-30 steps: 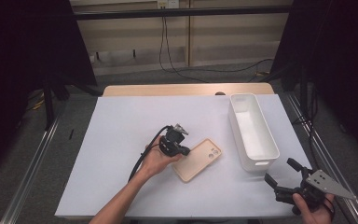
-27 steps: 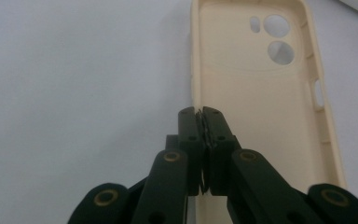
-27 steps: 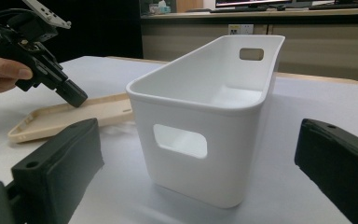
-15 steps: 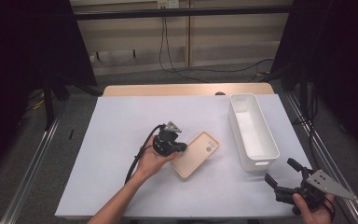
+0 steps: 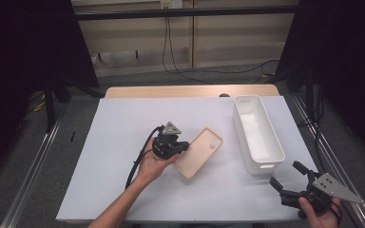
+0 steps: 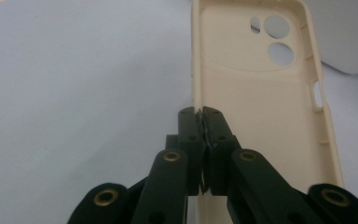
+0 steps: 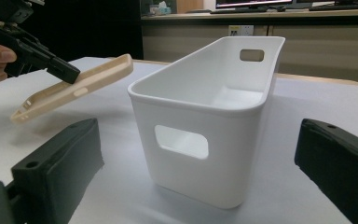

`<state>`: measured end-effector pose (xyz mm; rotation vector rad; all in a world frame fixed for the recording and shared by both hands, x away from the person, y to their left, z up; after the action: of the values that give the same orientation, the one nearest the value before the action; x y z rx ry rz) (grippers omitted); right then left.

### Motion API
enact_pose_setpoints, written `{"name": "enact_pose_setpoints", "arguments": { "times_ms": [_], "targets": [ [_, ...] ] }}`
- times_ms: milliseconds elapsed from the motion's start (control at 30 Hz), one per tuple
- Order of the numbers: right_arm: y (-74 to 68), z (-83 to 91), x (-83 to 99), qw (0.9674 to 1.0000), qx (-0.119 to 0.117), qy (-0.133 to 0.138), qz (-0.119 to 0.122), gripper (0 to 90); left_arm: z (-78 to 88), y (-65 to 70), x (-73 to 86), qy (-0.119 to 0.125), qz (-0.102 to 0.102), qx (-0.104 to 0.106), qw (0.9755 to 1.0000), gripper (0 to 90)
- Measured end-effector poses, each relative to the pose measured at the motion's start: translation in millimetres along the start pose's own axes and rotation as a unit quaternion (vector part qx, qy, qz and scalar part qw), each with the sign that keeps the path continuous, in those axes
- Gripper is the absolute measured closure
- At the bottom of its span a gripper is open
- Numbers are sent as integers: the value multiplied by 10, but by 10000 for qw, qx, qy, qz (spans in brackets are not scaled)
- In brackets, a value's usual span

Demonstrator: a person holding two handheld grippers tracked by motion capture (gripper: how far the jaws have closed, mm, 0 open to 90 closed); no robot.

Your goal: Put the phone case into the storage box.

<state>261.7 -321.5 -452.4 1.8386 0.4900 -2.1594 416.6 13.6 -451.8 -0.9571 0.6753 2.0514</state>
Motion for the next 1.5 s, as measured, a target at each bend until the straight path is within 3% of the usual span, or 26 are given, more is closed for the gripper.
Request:
{"name": "enact_pose_setpoints", "arguments": {
  "times_ms": [233,367,633,1033,1300,1500],
  "targets": [
    [-2,-3,-1,10000,6,2,-4,4,94,-23,38,299,15,-147,9994,876],
    [-4,-10,-2,10000,-7,-3,13,5,156,-43,54,445,122,-189,9988,876],
    [31,-5,-9,10000,76,36,-12,0,331,-33,13,888,140,-312,9955,876],
    [10,-33,-86,9998,177,99,-88,0,547,-49,57,1191,194,-426,9918,876],
    [-124,-121,-218,9998,-34,178,-131,0,635,-1,46,1370,269,-498,9890,876],
    [-237,-229,-305,9995,-260,164,-61,25,707,62,102,1433,412,-372,9881,876]
  ]
}}
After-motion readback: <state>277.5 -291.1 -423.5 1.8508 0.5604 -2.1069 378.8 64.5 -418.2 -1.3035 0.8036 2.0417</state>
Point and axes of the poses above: each handheld gripper's, and its own axes: z roughly backward along the jaws, x roughly out of its underside, y roughly to its right, the point moved 6 cm from there along -z, roughly forward along the jaws, and after that the axes turned 4 degrees about y, right-handed, at the moved point
